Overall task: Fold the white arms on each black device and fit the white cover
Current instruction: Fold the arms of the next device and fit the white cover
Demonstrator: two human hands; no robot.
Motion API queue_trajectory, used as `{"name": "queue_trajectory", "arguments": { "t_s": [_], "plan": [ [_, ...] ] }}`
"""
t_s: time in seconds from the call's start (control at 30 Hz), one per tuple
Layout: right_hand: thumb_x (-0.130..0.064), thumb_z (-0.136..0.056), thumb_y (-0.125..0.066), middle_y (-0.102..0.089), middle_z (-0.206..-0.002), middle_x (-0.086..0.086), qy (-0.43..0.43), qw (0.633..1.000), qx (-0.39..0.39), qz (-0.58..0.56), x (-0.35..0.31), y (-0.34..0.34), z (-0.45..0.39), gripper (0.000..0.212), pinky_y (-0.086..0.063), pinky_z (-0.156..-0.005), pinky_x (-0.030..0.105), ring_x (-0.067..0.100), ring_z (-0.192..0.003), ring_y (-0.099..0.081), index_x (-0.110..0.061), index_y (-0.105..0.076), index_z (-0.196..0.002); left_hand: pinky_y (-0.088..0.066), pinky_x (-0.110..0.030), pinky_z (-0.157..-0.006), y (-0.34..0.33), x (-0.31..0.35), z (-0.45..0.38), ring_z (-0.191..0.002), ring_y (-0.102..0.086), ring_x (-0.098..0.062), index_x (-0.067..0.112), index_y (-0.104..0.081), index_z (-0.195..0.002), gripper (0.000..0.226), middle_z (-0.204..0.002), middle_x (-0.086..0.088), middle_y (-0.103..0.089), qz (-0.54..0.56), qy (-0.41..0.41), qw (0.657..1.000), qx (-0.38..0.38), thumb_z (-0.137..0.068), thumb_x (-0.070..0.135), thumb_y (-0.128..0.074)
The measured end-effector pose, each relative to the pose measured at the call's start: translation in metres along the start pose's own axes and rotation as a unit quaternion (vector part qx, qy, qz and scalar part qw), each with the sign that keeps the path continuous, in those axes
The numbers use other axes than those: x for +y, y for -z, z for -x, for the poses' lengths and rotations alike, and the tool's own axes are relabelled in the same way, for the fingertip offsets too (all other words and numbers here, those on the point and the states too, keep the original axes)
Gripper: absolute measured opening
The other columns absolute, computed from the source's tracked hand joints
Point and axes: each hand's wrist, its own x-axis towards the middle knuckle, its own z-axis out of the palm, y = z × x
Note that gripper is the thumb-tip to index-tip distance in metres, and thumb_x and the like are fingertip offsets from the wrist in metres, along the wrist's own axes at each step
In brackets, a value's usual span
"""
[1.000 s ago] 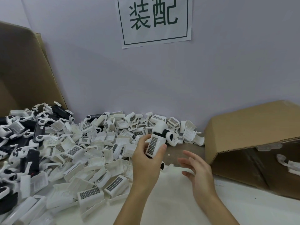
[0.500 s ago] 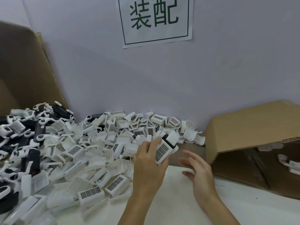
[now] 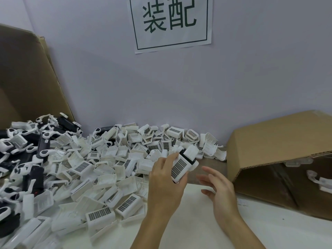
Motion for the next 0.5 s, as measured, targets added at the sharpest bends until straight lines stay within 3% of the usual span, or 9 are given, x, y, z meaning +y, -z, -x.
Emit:
{"name": "queue_trajectory", "arguments": {
  "t_s": [0.07, 0.17, 0.2, 0.27, 0.3, 0.33, 0.4, 0.5],
  "plan": [
    [-0.011, -0.102, -0.046, -0.077, -0.09, 0.002, -0.002, 1.0, 0.0, 0.0, 0.0, 0.0, 0.0, 0.032, -0.048, -0.074, 0.033, 0.016, -0.098, -0.068, -0.025, -0.074, -0.105, -0.053, -0.03, -0.081, 0.0, 0.001, -0.002, -0.095, -0.058, -0.008, 0.028, -0.06, -0.125, 0.045, -0.103, 0.011, -0.06, 0.043, 0.034, 0.999, 0.003, -0.083, 0.024, -0.078],
    [-0.012, -0.102, -0.046, -0.077, -0.09, 0.001, -0.002, 1.0, 0.0, 0.002, 0.001, 0.0, 0.0, 0.032, -0.048, -0.075, 0.034, 0.014, -0.098, -0.068, -0.027, -0.074, -0.105, -0.051, -0.019, -0.065, 0.003, 0.002, -0.006, -0.076, -0.063, -0.003, 0.054, -0.061, -0.102, 0.035, -0.087, 0.015, -0.068, 0.145, 0.078, 0.986, -0.002, -0.09, 0.022, -0.071],
    [-0.012, -0.102, -0.046, -0.077, -0.09, 0.001, -0.002, 1.0, 0.001, 0.003, 0.001, 0.0, 0.0, 0.032, -0.049, -0.075, 0.034, 0.014, -0.098, -0.068, -0.027, -0.074, -0.105, -0.05, -0.019, -0.06, 0.004, 0.001, -0.007, -0.068, -0.061, -0.002, 0.053, -0.064, -0.096, 0.031, -0.082, 0.014, -0.068, 0.179, 0.103, 0.978, -0.006, -0.093, 0.022, -0.068],
    [-0.012, -0.102, -0.046, -0.077, -0.091, 0.002, -0.004, 1.0, 0.001, 0.001, 0.001, 0.0, -0.001, 0.032, -0.049, -0.074, 0.034, 0.014, -0.098, -0.069, -0.027, -0.074, -0.105, -0.048, -0.026, -0.057, 0.007, 0.001, -0.009, -0.061, -0.058, -0.008, 0.033, -0.07, -0.092, 0.012, -0.072, 0.005, -0.066, 0.266, 0.2, 0.943, -0.01, -0.096, 0.025, -0.063],
    [-0.012, -0.102, -0.046, -0.077, -0.091, 0.002, -0.004, 1.0, 0.0, 0.0, 0.001, 0.0, -0.001, 0.032, -0.049, -0.074, 0.033, 0.014, -0.098, -0.069, -0.026, -0.074, -0.105, -0.048, -0.032, -0.061, 0.008, 0.001, -0.011, -0.06, -0.058, -0.011, 0.024, -0.071, -0.088, 0.013, -0.07, 0.001, -0.064, 0.329, 0.265, 0.906, -0.007, -0.097, 0.025, -0.061],
    [-0.011, -0.102, -0.045, -0.077, -0.091, 0.002, -0.005, 1.0, -0.001, 0.0, 0.001, 0.001, -0.001, 0.032, -0.049, -0.073, 0.033, 0.015, -0.098, -0.069, -0.026, -0.074, -0.105, -0.05, -0.037, -0.064, 0.01, 0.001, -0.013, -0.059, -0.06, -0.013, 0.014, -0.071, -0.086, 0.019, -0.07, -0.003, -0.064, 0.412, 0.332, 0.849, -0.004, -0.097, 0.025, -0.06],
    [-0.011, -0.102, -0.045, -0.077, -0.091, 0.002, -0.005, 1.0, 0.0, 0.001, 0.001, 0.001, -0.001, 0.033, -0.048, -0.073, 0.034, 0.016, -0.098, -0.069, -0.026, -0.074, -0.105, -0.057, -0.039, -0.064, 0.016, 0.003, -0.017, -0.058, -0.062, -0.019, 0.004, -0.072, -0.091, 0.026, -0.074, -0.011, -0.066, 0.566, 0.415, 0.712, -0.012, -0.092, 0.028, -0.06],
    [-0.011, -0.102, -0.045, -0.077, -0.09, 0.001, 0.0, 1.0, 0.001, 0.006, 0.001, 0.0, -0.001, 0.033, -0.048, -0.072, 0.033, 0.016, -0.098, -0.068, -0.026, -0.074, -0.105, -0.059, -0.04, -0.062, 0.024, 0.002, -0.017, -0.057, -0.058, -0.024, -0.007, -0.074, -0.097, 0.044, -0.08, -0.017, -0.063, 0.711, 0.416, 0.564, -0.056, -0.086, 0.033, -0.057]
  ]
}}
